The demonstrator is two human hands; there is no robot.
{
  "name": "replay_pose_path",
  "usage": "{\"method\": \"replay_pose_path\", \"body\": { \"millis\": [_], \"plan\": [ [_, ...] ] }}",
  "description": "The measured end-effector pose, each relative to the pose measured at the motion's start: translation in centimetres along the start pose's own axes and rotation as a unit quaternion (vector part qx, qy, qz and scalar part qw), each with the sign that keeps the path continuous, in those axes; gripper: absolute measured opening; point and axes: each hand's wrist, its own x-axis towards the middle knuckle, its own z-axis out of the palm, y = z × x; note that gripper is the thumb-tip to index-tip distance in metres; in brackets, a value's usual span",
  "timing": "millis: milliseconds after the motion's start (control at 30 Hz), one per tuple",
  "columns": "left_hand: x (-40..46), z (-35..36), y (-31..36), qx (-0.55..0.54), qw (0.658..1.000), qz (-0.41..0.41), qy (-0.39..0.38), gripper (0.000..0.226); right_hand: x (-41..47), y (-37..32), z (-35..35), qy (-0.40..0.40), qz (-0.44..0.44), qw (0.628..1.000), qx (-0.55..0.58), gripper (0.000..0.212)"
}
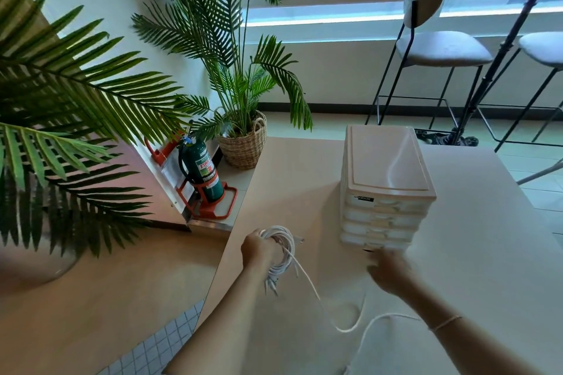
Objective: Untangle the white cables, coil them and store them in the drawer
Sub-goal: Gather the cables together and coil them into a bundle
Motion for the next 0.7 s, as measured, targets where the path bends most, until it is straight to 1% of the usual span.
{"method": "replay_pose_path", "body": {
  "millis": [67, 133, 167, 200, 267, 333, 400, 567, 700],
  "plan": [
    [-0.3, 0.6, 0.4, -0.004, 1.000, 0.008, -0.022, 0.020, 0.3, -4.3, -0.4, -0.002, -0.092, 0.989, 0.114, 0.033],
    [-0.5, 1.0, 0.6, -0.014, 0.999, 0.025, -0.040, 0.021, 0.3, -7.3, -0.5, -0.014, -0.117, 0.969, 0.219, 0.038],
    [-0.7, 1.0, 0.7, -0.017, 0.998, 0.032, -0.044, 0.022, 0.2, -7.9, -0.5, -0.025, -0.120, 0.960, 0.252, 0.037],
    [-0.8, 1.1, 0.7, -0.018, 0.998, 0.035, -0.045, 0.023, 0.0, -8.6, -0.7, -0.024, -0.139, 0.957, 0.255, 0.033],
    [-0.9, 1.0, 0.8, -0.023, 0.998, 0.039, -0.043, 0.023, -0.2, -9.4, -0.7, -0.022, -0.142, 0.956, 0.255, 0.026],
    [-1.1, 0.9, 0.8, -0.031, 0.998, 0.039, -0.045, 0.023, 0.1, -9.3, -0.3, -0.044, -0.141, 0.950, 0.277, 0.022],
    [-1.3, 1.0, 0.7, -0.040, 0.997, 0.034, -0.048, 0.027, 0.2, -9.2, 0.0, -0.069, -0.142, 0.950, 0.269, 0.018],
    [-2.0, 1.7, 0.6, -0.043, 0.997, 0.030, -0.059, 0.027, 0.7, -8.8, 0.2, -0.110, -0.108, 0.944, 0.290, 0.008],
    [-2.2, 1.6, 1.0, -0.039, 0.997, 0.031, -0.061, 0.028, 0.9, -8.4, 0.2, -0.126, -0.091, 0.930, 0.332, 0.013]
  ]
}}
